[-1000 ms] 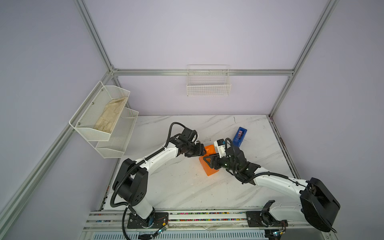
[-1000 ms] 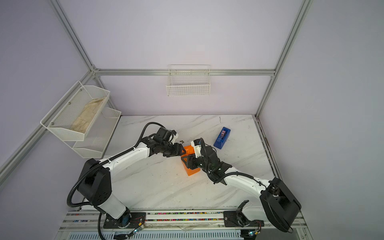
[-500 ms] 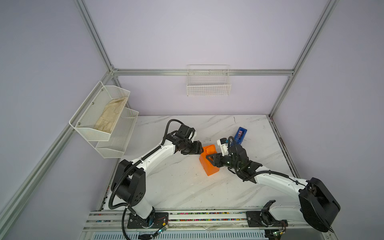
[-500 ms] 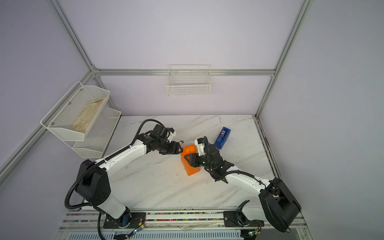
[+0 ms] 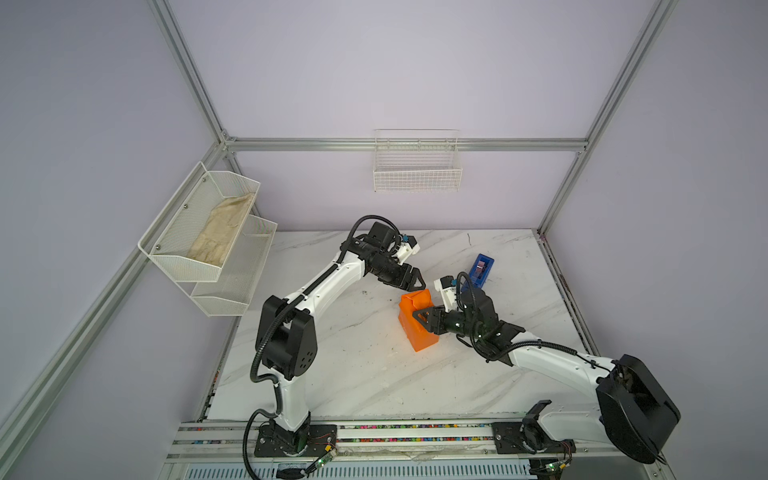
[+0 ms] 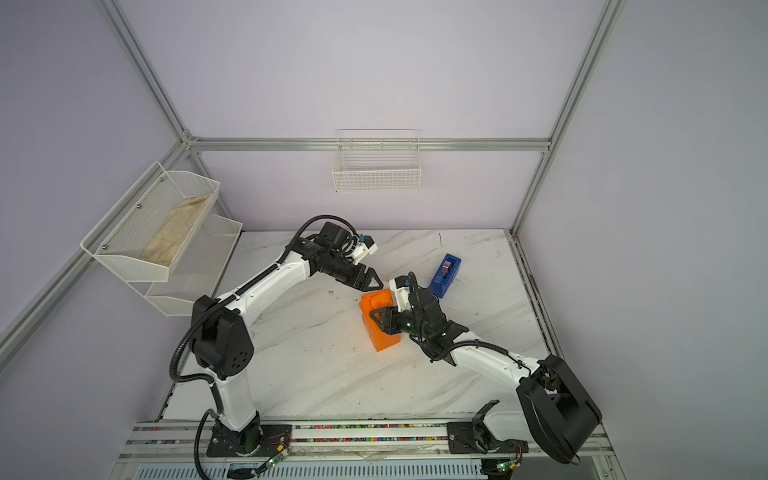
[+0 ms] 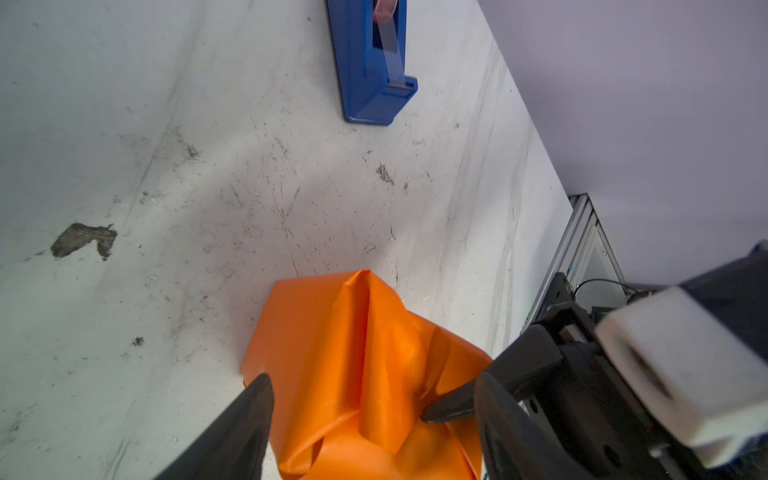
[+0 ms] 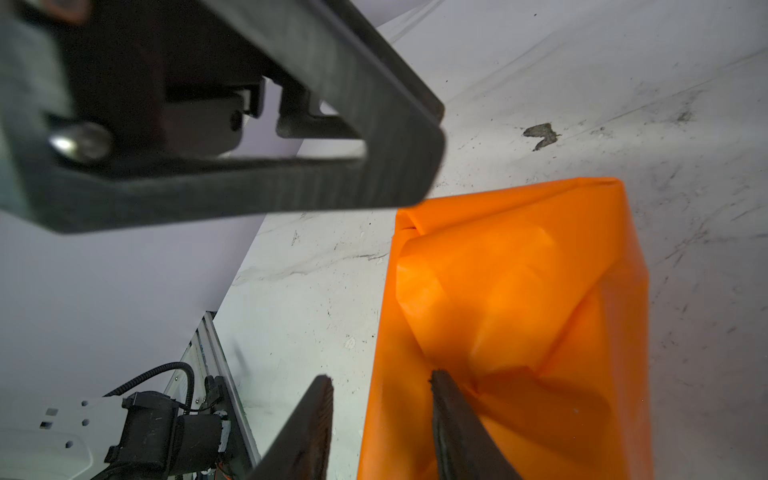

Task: Wrap the gift box in paper

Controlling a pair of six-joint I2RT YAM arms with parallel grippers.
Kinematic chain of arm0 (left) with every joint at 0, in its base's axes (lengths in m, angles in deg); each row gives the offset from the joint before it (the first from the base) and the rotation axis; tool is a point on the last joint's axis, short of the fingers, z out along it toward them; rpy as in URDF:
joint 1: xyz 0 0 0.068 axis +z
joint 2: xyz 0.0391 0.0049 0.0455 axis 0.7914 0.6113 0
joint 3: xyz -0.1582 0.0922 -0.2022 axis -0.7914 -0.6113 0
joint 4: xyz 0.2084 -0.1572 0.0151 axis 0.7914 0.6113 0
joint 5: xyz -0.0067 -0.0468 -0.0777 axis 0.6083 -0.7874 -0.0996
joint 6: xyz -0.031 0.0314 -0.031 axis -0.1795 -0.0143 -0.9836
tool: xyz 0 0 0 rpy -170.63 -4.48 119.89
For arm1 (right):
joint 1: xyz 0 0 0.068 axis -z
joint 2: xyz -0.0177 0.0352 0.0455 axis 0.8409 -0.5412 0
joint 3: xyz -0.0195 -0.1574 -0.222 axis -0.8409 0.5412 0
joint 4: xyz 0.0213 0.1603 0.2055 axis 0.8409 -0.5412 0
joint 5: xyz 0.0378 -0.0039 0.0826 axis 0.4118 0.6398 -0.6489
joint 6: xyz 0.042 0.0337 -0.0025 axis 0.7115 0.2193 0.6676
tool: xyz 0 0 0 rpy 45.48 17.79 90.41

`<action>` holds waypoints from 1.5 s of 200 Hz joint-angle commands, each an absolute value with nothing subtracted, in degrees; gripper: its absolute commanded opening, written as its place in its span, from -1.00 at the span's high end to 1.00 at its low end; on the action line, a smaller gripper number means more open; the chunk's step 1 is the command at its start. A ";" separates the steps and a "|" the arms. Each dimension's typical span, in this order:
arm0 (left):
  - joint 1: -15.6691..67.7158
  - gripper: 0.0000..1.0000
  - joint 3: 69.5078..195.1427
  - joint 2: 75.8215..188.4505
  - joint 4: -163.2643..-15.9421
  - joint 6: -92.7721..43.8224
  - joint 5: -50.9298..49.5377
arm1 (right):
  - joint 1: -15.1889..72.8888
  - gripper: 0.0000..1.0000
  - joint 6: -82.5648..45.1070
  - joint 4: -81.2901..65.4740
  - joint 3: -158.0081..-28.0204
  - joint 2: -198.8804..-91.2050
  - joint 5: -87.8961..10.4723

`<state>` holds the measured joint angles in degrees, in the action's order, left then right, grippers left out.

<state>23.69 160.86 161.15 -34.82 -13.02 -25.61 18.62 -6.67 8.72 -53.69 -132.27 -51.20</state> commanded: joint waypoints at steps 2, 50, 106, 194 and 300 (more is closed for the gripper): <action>23.92 -0.49 168.19 163.65 -28.09 -5.77 -29.72 | 18.87 0.14 -6.74 5.65 -52.51 -133.36 -51.71; 24.52 -0.34 170.10 167.73 -24.90 -4.02 -30.86 | 18.89 0.14 -6.90 5.44 -52.52 -133.10 -51.60; 26.37 0.00 165.99 167.80 -25.15 -5.77 -30.78 | 18.91 0.14 -7.24 4.15 -53.23 -132.01 -51.51; 26.87 0.00 156.67 165.38 -29.17 -8.18 -30.13 | 18.91 -0.20 14.86 -16.11 -60.26 -118.41 -41.97; 27.19 0.01 153.96 164.63 -30.36 -8.61 -31.39 | 18.12 -0.52 41.07 2.84 -47.08 -117.92 -46.53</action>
<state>27.01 157.25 165.85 -32.57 -8.73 -32.62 18.54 36.54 -6.54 -46.29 -115.72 -46.13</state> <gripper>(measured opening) 0.498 0.778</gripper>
